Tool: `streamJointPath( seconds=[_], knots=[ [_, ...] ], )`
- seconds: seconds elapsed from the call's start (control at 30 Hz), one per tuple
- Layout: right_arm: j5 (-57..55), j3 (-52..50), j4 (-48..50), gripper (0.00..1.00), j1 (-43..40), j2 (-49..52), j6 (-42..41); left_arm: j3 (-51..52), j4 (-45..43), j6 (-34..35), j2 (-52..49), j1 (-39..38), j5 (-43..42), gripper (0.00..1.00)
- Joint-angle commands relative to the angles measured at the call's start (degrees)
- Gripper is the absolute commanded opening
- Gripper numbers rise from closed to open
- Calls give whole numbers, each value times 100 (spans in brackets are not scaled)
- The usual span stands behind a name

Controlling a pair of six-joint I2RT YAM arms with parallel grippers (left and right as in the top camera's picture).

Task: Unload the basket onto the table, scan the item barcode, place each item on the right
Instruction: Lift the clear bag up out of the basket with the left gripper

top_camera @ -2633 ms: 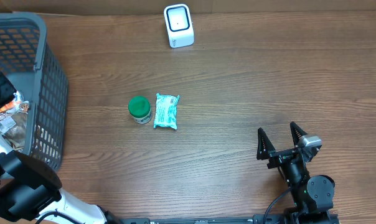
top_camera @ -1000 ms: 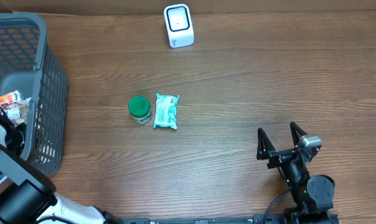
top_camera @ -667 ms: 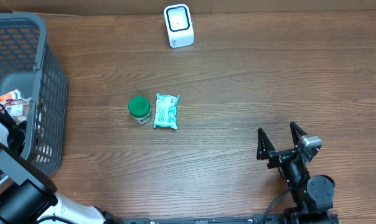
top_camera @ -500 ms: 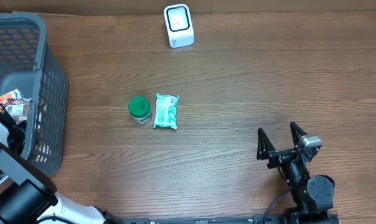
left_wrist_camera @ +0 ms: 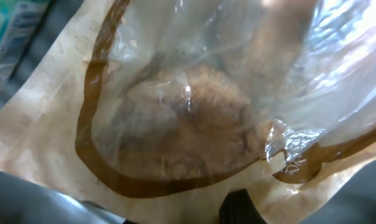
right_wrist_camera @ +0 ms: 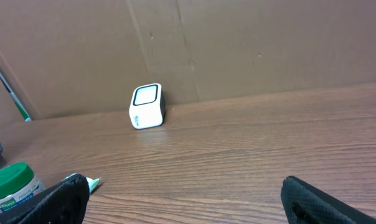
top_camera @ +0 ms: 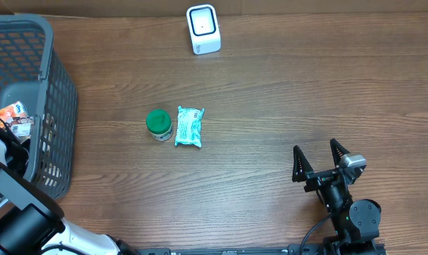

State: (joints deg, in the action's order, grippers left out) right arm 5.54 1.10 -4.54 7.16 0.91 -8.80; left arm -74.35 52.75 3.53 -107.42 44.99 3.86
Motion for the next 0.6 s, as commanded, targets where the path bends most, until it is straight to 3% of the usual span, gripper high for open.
streamJointPath(
  seconds=[0.0, 0.27, 0.57],
  knots=[
    [-48, -63, 22, 100, -15, -20, 31, -494, 334, 142, -142, -2, -74, 4],
    [-48, -63, 22, 100, -15, -20, 31, -1749, 1272, 190, -74, -2, -319, 4],
    [-48, -63, 22, 100, -15, -20, 31, -2820, 1539, 284, 815, -168, -1652, 4]
  ],
)
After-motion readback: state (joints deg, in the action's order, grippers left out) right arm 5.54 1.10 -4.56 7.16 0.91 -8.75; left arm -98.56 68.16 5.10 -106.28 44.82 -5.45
